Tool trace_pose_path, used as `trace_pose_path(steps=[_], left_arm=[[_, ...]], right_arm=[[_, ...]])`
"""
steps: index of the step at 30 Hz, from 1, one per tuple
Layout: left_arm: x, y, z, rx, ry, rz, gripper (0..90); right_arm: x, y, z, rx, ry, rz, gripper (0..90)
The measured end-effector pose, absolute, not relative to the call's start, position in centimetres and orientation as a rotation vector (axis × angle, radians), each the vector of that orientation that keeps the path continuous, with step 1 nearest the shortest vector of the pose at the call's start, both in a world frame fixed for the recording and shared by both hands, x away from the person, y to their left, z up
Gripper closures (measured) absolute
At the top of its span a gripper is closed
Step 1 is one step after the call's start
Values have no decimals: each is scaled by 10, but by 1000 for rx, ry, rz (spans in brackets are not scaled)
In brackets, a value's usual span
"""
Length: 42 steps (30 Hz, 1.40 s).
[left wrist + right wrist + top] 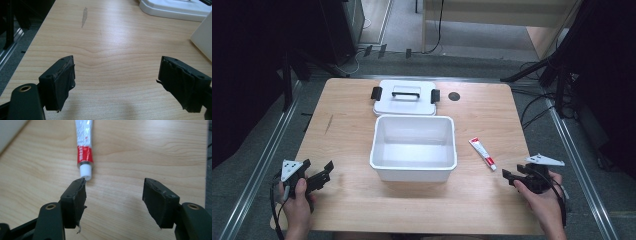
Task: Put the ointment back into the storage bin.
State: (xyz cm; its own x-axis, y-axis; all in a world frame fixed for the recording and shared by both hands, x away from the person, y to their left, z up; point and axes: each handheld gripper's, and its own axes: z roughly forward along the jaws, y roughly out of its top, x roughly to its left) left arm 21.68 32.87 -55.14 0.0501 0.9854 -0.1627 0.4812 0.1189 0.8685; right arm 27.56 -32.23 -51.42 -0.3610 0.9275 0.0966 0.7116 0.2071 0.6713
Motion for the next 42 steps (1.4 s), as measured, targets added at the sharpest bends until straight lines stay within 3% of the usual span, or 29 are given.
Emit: trace_pose_path(steps=[12,22,42], left_arm=[[217,329,-552,1492,1548,757,146],[218,329,-552,1491,1551,753,146],[218,329,-552,1489,1550,749,147]], right_arm=[[323,-273,-489,1512,2489,391,324],[363,-248,-485,1583,2632,23,356],[400,-216,-498,1606,2694,-77,626]])
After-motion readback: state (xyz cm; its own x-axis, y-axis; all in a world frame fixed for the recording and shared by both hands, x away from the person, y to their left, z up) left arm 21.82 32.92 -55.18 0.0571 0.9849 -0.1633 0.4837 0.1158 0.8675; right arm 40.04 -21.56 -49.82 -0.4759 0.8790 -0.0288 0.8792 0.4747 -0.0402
